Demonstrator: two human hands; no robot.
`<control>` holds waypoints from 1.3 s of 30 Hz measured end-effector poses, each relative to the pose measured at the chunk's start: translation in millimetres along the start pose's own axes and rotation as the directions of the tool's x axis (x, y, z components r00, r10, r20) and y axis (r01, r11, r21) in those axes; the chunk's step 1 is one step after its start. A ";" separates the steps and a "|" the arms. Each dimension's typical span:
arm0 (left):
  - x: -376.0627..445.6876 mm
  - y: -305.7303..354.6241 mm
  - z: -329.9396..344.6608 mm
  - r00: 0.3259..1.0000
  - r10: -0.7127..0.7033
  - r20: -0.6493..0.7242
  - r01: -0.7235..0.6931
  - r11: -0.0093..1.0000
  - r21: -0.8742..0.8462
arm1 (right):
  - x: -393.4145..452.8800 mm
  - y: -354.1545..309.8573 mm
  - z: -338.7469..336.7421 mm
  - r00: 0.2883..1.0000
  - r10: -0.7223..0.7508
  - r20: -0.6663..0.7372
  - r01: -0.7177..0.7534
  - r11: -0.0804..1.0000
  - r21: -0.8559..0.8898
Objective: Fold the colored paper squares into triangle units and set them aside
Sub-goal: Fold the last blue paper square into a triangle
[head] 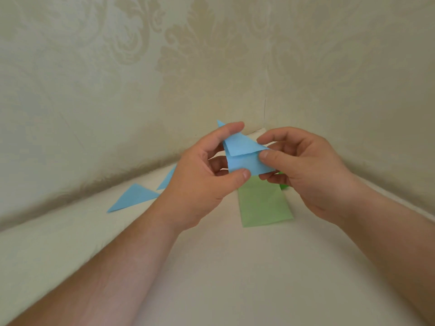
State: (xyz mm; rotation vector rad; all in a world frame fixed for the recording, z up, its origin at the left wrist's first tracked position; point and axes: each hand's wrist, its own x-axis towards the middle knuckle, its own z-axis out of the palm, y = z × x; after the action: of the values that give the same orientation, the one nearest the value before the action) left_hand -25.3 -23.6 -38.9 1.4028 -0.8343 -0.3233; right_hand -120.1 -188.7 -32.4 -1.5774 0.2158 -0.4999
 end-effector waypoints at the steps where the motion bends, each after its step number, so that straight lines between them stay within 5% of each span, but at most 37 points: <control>1: -0.9 1.5 0.7 1.000 0.014 0.005 -0.014 1.000 0.012 | 0.2 0.1 0.7 1.000 0.011 -0.013 -0.011 1.000 -0.001; 9: -2.4 4.8 2.4 0.996 0.034 0.085 -0.032 0.999 -0.022 | 0.8 -3.7 -0.5 0.990 0.138 -0.013 -0.133 0.975 0.176; 14: -0.3 0.4 3.5 1.000 -0.014 0.022 0.015 0.999 -0.037 | 2.5 -1.4 -2.0 0.994 0.110 -0.006 -0.105 0.963 0.247; 21: 4.4 -3.1 -0.5 0.988 -0.146 0.044 0.152 0.968 -0.198 | 2.4 3.7 -5.3 0.988 -0.116 0.101 0.114 0.993 0.027; 31: 6.5 4.8 -0.5 0.966 -0.258 -0.009 0.241 0.916 -0.321 | 0.4 5.9 -10.5 0.966 -0.164 0.199 0.193 0.971 -0.139; 39: 2.5 8.6 5.0 0.964 -0.266 -0.004 0.248 0.904 -0.349 | 2.7 16.3 -6.6 0.965 -0.247 0.090 0.257 0.959 -0.122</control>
State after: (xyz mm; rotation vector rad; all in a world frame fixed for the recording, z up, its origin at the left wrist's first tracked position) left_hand -29.2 -27.4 -30.2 1.1813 -0.5165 -0.6054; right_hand -117.9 -197.1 -48.0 -1.7616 -0.0104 -0.6341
